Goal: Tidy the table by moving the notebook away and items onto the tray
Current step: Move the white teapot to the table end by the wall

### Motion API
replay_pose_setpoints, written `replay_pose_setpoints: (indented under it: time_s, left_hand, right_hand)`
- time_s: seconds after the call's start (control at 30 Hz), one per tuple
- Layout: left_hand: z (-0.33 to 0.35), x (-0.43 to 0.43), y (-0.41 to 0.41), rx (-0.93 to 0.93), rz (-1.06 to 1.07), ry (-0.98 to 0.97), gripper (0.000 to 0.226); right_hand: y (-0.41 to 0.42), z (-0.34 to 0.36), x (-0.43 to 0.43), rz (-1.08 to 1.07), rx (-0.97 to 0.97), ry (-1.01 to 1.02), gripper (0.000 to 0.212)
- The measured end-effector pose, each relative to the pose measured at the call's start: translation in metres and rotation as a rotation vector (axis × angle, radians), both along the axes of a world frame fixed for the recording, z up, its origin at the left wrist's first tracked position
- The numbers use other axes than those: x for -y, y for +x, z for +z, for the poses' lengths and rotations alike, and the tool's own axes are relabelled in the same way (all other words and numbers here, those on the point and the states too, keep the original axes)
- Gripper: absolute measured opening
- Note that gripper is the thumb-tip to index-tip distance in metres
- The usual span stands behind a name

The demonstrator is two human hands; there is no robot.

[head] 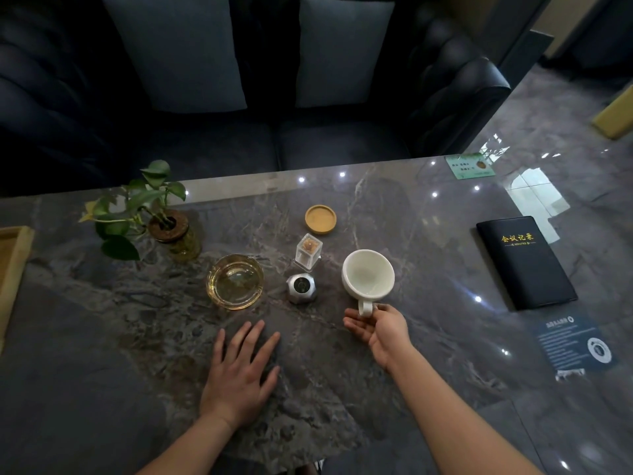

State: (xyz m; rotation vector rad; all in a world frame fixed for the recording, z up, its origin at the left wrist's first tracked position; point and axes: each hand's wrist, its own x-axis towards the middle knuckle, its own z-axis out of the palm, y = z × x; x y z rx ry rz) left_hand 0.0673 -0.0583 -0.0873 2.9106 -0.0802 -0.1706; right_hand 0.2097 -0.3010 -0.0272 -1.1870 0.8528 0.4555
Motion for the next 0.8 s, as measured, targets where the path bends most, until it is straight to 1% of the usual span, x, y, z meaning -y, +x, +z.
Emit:
replay_pose_setpoints:
  time_s: [0.13, 0.2, 0.27, 0.33, 0.4, 0.47, 0.5, 0.53, 0.6, 0.7, 0.8]
  left_hand:
    - [0.001, 0.000, 0.000, -0.021, -0.002, 0.005, 0.061]
    - [0.001, 0.000, 0.001, -0.032, 0.000, 0.008, 0.061]
    - [0.001, 0.000, 0.001, -0.034, 0.000, 0.011, 0.061]
    - [0.001, 0.000, 0.000, -0.037, 0.002, 0.016, 0.061]
    - [0.003, 0.000, 0.000, -0.042, -0.002, 0.021, 0.061]
    - [0.007, 0.001, 0.001, -0.056, 0.003, 0.024, 0.061]
    - [0.010, 0.001, 0.001, -0.064, 0.009, 0.028, 0.060]
    - [0.014, 0.001, 0.001, -0.076, 0.018, 0.029, 0.060]
    - [0.020, 0.002, 0.001, -0.106, 0.040, 0.020, 0.058]
    - [0.033, -0.001, -0.010, -0.137, 0.124, 0.008, 0.054]
    - [0.036, -0.005, -0.031, -0.117, 0.195, -0.016, 0.053]
  right_hand:
    - [-0.004, 0.002, 0.009, 0.028, 0.020, 0.005, 0.019]
    - [-0.007, 0.004, 0.014, 0.086, 0.040, -0.067, 0.020]
    - [-0.010, 0.004, 0.018, 0.119, 0.099, -0.206, 0.018]
    - [-0.012, 0.002, 0.020, 0.177, 0.200, -0.384, 0.018]
    - [-0.014, 0.002, 0.018, 0.345, 0.299, -0.645, 0.019]
    - [-0.012, 0.004, 0.016, 0.516, 0.338, -0.884, 0.031]
    - [-0.010, 0.005, 0.015, 0.570, 0.338, -0.949, 0.036]
    - [-0.006, 0.005, 0.014, 0.607, 0.331, -0.973, 0.039]
    - [-0.001, 0.005, 0.012, 0.629, 0.302, -0.952, 0.042]
    - [-0.003, 0.008, 0.016, 0.527, 0.323, -0.887, 0.045]
    - [-0.021, 0.009, 0.024, 0.446, 0.364, -0.753, 0.034]
